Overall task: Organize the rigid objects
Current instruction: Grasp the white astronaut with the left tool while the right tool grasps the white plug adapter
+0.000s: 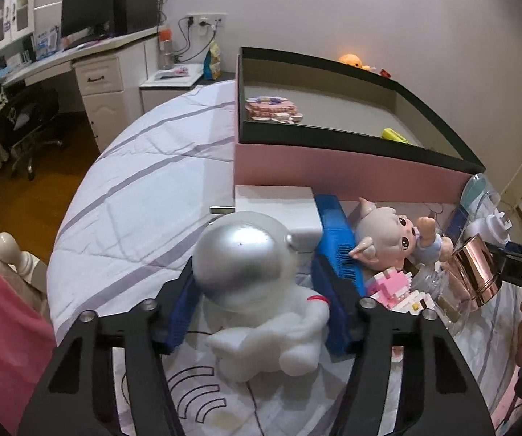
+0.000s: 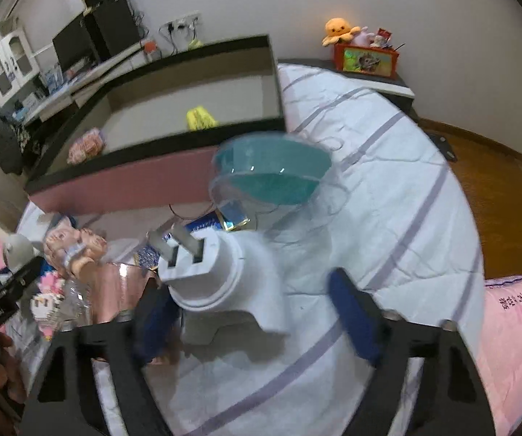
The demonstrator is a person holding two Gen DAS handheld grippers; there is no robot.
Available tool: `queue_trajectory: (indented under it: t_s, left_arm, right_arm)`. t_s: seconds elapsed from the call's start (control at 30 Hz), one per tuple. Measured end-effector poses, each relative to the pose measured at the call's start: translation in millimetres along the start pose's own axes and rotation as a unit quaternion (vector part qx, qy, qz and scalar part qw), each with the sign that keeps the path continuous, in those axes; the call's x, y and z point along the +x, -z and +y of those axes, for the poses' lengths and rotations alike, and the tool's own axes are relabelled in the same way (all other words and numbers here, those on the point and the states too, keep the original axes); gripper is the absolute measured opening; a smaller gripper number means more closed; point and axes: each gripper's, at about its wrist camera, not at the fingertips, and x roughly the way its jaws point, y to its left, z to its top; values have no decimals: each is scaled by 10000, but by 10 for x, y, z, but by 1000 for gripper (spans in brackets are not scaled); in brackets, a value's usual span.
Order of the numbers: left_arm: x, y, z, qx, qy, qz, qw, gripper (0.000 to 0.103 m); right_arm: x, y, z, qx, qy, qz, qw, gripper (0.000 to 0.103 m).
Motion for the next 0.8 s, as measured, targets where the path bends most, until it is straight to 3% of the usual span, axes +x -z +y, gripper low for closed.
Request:
queue_trajectory:
  t_s: [0.1,0.17,0.37,0.5,0.8]
  left_arm:
    - [7,-10,17,-23,55,1,10000,61]
    - [-3,-12,37,-36,92,-4,10000,60]
    - [-58,-11,29,-38,189,-27,9998,56]
    - [-115,0,10,-2,273,-39,9996,45]
    - [-234,-6,-24,44,346,-131,9993,45]
  right_arm:
    - [-6,0,1,-36,-22,-40,10000,67]
    - [-33,1,-3,-42,-52,-80,9999,54]
    - [-141,76,-24,11,-101,-145,9998,54]
    - [-247,87,-50,46,-133,-211,9997,54]
    - [-390,81,-90,82,-185,-327,9993,54]
